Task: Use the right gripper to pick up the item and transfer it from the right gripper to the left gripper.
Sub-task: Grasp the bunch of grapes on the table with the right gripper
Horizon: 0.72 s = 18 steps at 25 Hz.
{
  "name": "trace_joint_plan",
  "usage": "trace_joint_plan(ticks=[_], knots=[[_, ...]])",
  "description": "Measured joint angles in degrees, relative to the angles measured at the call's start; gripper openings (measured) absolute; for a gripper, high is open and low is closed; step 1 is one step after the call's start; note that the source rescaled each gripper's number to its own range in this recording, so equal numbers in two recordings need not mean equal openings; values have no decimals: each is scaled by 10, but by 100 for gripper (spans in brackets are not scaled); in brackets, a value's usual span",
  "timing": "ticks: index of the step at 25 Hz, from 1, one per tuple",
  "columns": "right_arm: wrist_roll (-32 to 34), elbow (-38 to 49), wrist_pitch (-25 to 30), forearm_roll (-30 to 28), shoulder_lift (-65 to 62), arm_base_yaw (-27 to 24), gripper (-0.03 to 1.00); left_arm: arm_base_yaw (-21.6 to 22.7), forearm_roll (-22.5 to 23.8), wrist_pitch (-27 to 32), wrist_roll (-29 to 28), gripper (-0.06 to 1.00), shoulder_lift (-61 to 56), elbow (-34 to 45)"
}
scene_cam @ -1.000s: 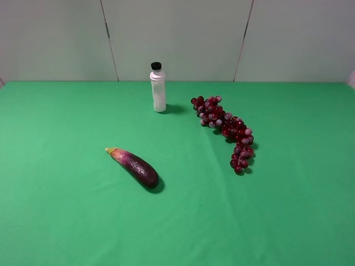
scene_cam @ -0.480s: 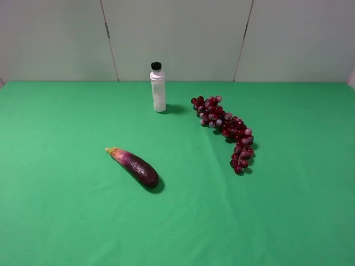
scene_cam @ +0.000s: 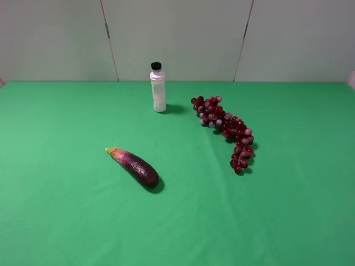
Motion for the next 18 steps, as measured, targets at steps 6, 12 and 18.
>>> trace_joint_plan(ticks=[6,12,18], knots=[[-3,0,0,0,0,0,100,0,0,0,0,86,0,0],[-12,-15,-12,35,94,0,100,0,0,0,0,86,0,0],[-66,-73,-39,80,298,0,100,0,0,0,0,86,0,0]])
